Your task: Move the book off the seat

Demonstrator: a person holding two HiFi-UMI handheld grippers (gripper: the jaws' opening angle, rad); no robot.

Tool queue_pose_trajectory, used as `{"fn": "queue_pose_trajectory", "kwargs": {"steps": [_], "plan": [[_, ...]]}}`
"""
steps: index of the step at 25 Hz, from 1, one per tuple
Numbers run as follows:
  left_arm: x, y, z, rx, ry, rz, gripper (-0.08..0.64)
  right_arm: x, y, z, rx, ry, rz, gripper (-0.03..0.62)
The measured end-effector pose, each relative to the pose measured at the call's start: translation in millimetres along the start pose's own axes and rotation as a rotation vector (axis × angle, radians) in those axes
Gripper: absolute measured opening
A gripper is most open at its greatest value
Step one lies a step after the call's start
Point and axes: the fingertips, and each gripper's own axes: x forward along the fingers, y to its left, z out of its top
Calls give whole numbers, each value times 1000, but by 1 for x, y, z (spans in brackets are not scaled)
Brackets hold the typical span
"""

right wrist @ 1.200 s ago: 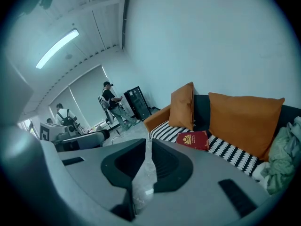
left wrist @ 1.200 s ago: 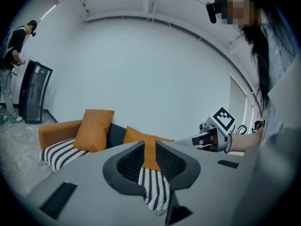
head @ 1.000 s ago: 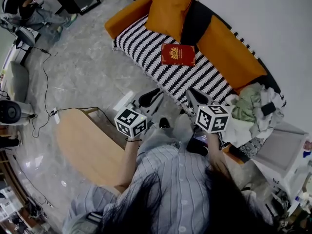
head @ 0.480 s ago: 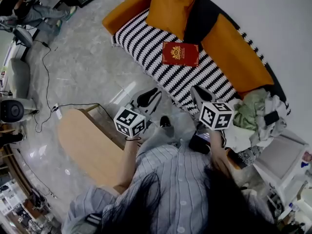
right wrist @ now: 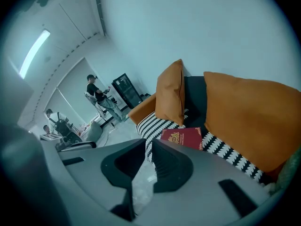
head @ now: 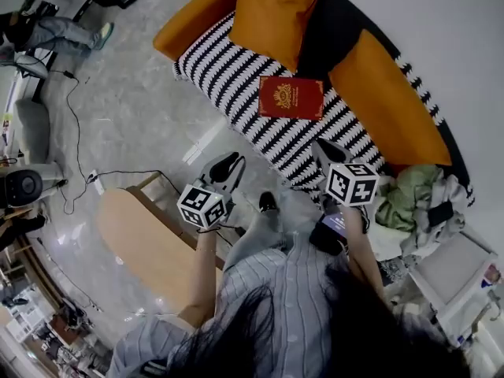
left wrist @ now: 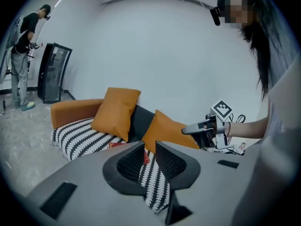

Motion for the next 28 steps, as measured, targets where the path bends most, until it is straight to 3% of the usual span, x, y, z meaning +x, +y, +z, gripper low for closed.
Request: {"fn": "queue_pose_trajectory", "kwargs": {"steps": [11, 18, 28], "plan": [[97, 64, -12, -31, 80, 1, 64, 115, -85, 1, -37, 135, 30, 54], [161, 100, -45, -30, 180, -19, 66, 171, -141, -18, -9, 163, 17, 54], [223, 153, -115, -117, 370, -43, 106, 219, -218, -46, 72, 171, -34, 55]]}}
